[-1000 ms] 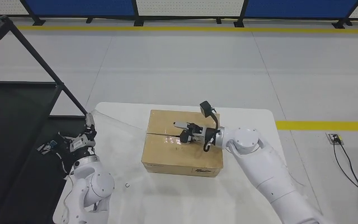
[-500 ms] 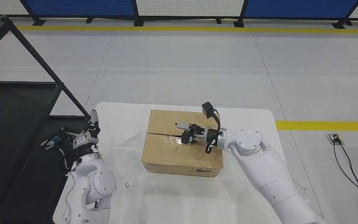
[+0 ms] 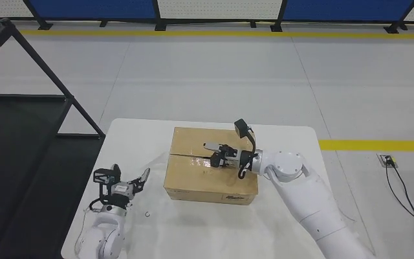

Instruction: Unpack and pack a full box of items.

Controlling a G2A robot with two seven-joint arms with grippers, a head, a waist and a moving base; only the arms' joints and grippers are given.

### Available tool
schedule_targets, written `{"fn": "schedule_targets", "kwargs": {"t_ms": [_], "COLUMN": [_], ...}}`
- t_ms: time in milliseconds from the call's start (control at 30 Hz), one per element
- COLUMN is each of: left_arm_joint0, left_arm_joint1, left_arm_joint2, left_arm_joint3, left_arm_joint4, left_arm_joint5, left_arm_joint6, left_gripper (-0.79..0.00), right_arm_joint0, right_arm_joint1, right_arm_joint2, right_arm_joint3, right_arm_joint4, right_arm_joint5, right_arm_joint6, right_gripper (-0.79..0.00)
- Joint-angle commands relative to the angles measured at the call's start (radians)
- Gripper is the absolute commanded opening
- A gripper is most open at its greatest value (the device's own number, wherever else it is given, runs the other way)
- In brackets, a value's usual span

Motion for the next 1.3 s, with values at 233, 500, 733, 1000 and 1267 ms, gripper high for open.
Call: {"fn": "schedule_targets", "kwargs": {"t_ms": [233, 500, 733, 1000, 1267], "left_arm_joint0": [-0.066, -0.184, -0.272, -0.322, -0.321], "left_arm_joint1": [0.004, -0.006, -0.019, -0.031, -0.041], "left_arm_joint2": [0.052, 0.129, 0.154, 0.15, 0.134], "left_arm_joint3": [0.095, 0.203, 0.299, 0.345, 0.299], "left_arm_joint4": [0.135, 0.184, 0.14, 0.054, -0.019], "left_arm_joint5": [0.076, 0.149, 0.232, 0.336, 0.427], "left_arm_joint6": [-0.045, -0.087, -0.097, -0.059, 0.007], "left_gripper": [0.0, 0.0, 0.0, 0.0, 0.0], "right_arm_joint0": [-0.005, -0.015, -0.024, -0.021, -0.008], "right_arm_joint1": [0.001, 0.003, 0.008, 0.008, 0.004], "right_arm_joint2": [0.003, 0.011, 0.022, 0.025, 0.019], "right_arm_joint3": [-0.004, -0.016, -0.03, -0.033, -0.016], "right_arm_joint4": [-0.004, -0.01, -0.016, -0.018, -0.011], "right_arm_joint5": [0.004, 0.007, 0.014, 0.024, 0.022], "right_arm_joint6": [0.002, -0.001, -0.003, -0.002, 0.001], "right_gripper": [0.0, 0.0, 0.0, 0.0, 0.0]}}
